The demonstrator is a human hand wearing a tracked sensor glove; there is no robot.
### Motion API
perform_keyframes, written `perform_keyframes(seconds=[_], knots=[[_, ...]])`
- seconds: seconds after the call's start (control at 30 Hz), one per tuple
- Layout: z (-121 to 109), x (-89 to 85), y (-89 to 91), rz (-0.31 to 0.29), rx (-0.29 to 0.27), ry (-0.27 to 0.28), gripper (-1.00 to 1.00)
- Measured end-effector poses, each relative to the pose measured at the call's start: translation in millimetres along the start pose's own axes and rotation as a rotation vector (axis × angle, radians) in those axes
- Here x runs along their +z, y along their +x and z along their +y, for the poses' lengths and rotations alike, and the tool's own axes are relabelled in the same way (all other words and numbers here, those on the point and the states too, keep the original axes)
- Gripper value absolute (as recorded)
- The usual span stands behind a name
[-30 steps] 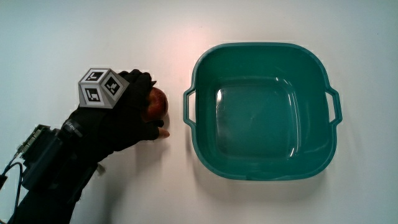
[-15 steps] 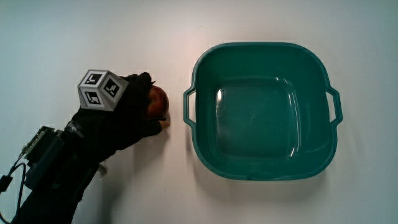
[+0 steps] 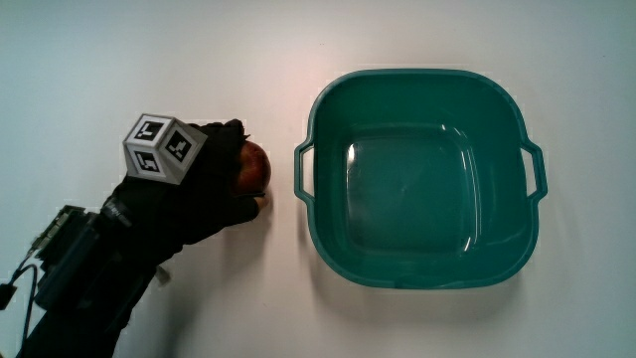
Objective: Pick apple from desk
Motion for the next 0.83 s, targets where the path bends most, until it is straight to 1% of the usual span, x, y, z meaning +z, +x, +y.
perform_keyframes(seconds=[0.07,0.1,0.13,0.17,0.2,0.27,0.33,0.37,0.4,0.47,0.5,0.57,0.6,0.63,0.67,0.7,0.73,0.77,0.8,0.83], knots=[[-7,8.9,7.4,0.022,-0.014,0.024,1.0],[-10,12.4,10.1,0.026,-0.018,0.034,1.0],[-12,15.6,12.4,0.012,-0.027,0.04,1.0],[-15,19.9,16.1,0.027,-0.043,0.057,1.0],[-17,23.4,18.8,0.039,-0.053,0.064,1.0],[-21,29.8,24.9,0.032,-0.045,0.067,1.0],[-22,32.9,29.1,0.027,-0.053,0.069,1.0],[-22,32.7,30.5,0.022,-0.076,0.085,1.0],[-22,33.8,33.1,0.021,-0.074,0.084,1.0],[-25,39.6,43.2,0.044,-0.099,0.097,1.0],[-24,38.9,43.7,0.017,-0.11,0.102,1.0],[-26,43.2,52.1,0.026,-0.14,0.117,1.0],[-25,42.3,53.2,-0.016,-0.154,0.117,1.0],[-25,43.3,56.9,0.001,-0.161,0.146,1.0],[-26,47.0,64.2,0.066,-0.226,0.172,1.0],[-27,50.8,70.9,0.069,-0.236,0.154,1.0],[-27,53.2,77.0,0.159,-0.225,0.171,1.0],[-25,47.6,75.9,0.093,-0.17,0.147,1.0],[-23,49.3,83.0,0.088,-0.278,0.172,1.0],[-23,48.8,86.9,0.117,-0.232,0.163,1.0]])
